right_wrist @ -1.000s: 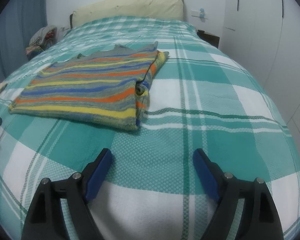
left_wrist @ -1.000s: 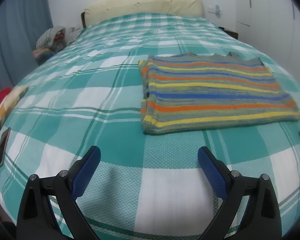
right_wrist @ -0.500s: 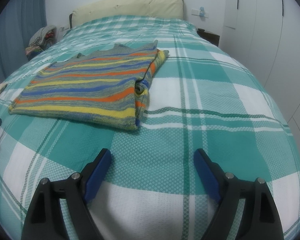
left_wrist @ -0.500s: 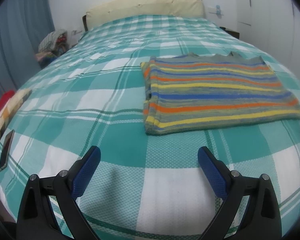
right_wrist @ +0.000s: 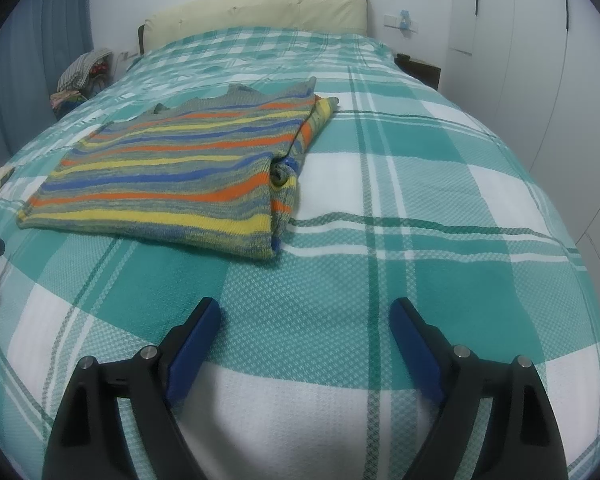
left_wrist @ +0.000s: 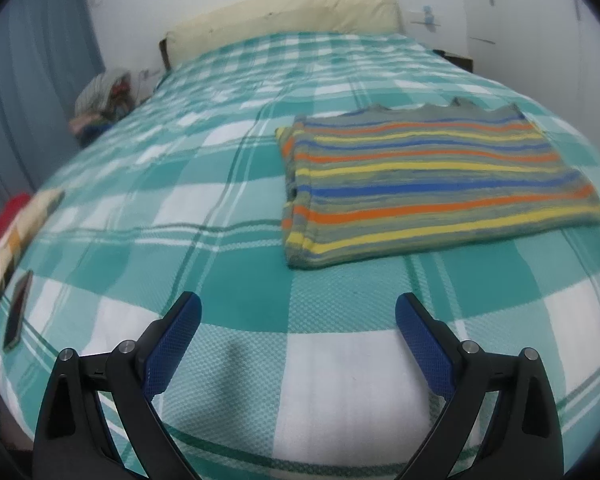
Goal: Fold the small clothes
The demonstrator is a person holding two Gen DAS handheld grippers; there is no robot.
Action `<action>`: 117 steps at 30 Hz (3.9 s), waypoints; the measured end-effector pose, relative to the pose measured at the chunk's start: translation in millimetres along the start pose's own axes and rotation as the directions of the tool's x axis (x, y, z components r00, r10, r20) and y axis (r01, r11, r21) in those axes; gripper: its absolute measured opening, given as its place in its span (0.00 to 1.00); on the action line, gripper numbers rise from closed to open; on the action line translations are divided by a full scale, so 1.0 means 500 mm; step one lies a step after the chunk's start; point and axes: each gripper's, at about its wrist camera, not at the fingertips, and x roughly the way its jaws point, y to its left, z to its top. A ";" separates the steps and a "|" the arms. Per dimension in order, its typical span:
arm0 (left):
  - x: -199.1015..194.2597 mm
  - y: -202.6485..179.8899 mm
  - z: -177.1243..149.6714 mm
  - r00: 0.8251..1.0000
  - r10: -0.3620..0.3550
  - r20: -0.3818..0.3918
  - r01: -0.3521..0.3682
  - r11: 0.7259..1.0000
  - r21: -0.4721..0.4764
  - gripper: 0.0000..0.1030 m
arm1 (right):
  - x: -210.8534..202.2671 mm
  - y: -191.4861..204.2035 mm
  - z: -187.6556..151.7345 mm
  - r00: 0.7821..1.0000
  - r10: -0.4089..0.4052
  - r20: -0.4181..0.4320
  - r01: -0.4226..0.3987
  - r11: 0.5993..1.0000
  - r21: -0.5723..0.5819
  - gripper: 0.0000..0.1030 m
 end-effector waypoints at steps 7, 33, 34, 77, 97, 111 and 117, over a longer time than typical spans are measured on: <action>-0.041 -0.144 0.035 0.974 -0.228 -0.007 0.224 0.951 0.214 0.95 | -0.042 -0.047 0.069 0.991 0.128 0.027 -0.130 0.986 0.108 0.83; 0.016 -0.434 0.163 0.864 -0.502 -0.027 0.486 0.818 0.308 0.08 | 0.333 -0.103 0.439 0.820 0.547 -0.169 -0.501 0.828 0.253 0.08; 0.005 -0.397 0.169 0.860 -0.511 -0.014 0.496 0.827 0.264 0.08 | 0.314 -0.093 0.448 0.826 0.545 -0.146 -0.504 0.829 0.240 0.08; 0.134 0.122 0.077 0.971 -0.146 -0.189 0.098 0.965 -0.245 0.66 | 0.121 0.429 0.160 0.876 0.393 -0.278 -0.459 0.855 -0.240 0.39; -0.044 -0.009 0.014 0.970 -0.238 -0.039 0.232 0.966 -0.116 0.89 | -0.188 0.292 0.110 0.980 -0.132 0.146 0.149 0.983 -0.111 0.88; -0.050 -0.012 0.014 0.977 -0.213 -0.030 0.209 0.973 -0.098 0.90 | -0.187 0.294 0.097 0.968 -0.174 0.181 0.197 0.973 -0.117 0.88; -0.047 -0.013 0.010 0.978 -0.207 -0.039 0.202 0.975 -0.096 0.90 | -0.182 0.291 0.097 0.969 -0.174 0.178 0.196 0.973 -0.120 0.88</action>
